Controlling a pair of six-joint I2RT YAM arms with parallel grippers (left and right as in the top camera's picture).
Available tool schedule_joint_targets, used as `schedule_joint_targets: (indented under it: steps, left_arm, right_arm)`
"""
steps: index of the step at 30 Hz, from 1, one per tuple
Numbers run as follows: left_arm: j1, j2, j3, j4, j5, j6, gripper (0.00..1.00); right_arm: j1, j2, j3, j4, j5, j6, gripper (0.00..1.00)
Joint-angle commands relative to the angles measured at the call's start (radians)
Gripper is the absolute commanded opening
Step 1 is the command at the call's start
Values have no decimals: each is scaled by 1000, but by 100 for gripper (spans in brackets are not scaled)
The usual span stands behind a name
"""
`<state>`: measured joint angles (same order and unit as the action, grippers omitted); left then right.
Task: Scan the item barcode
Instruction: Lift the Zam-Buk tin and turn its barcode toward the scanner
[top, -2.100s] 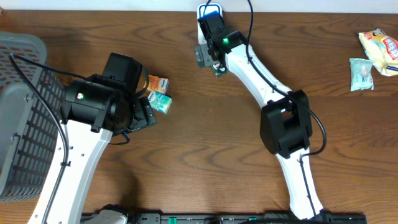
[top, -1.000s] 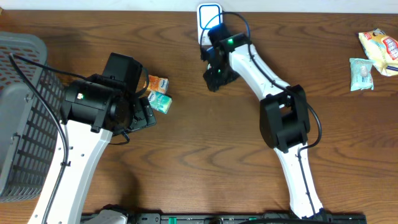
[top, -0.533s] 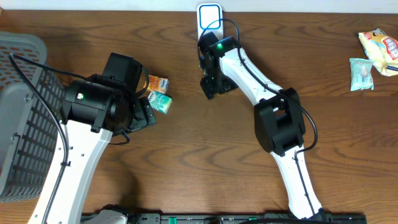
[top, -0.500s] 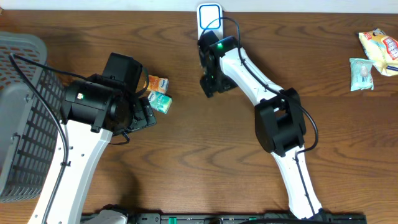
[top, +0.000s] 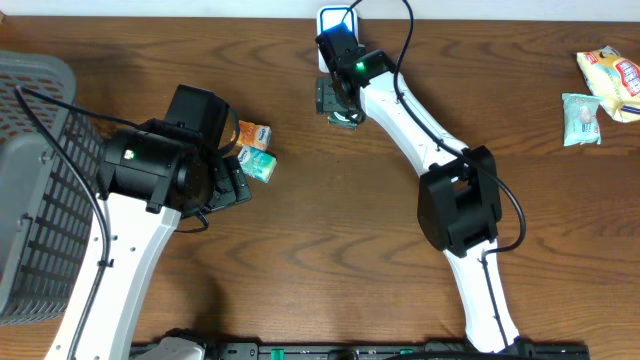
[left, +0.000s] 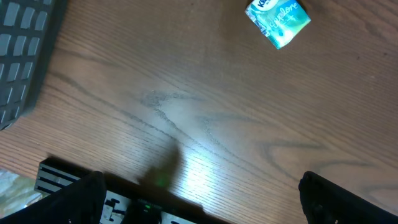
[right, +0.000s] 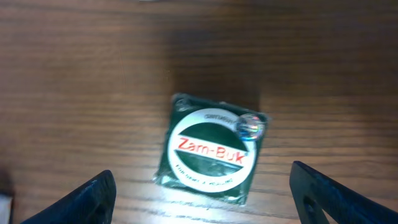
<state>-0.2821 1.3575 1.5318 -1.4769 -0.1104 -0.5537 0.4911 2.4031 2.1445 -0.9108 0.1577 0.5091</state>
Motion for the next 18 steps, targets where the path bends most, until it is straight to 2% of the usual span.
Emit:
schedule_joint_targets:
  steps: [1, 13, 15, 18]
  left_arm:
    - [4, -5, 5, -3, -3, -9, 98]
    - [4, -5, 5, -3, -3, -9, 98]
    - [4, -5, 5, -3, -3, -9, 97]
    - [4, -5, 5, -3, -3, -9, 98]
  right_arm:
    - [0, 46, 0, 6, 61, 82, 83]
    - [0, 113, 0, 17, 61, 80, 80]
    - [-1, 117, 0, 23, 61, 81, 75]
    - [0, 118, 0, 22, 61, 79, 61]
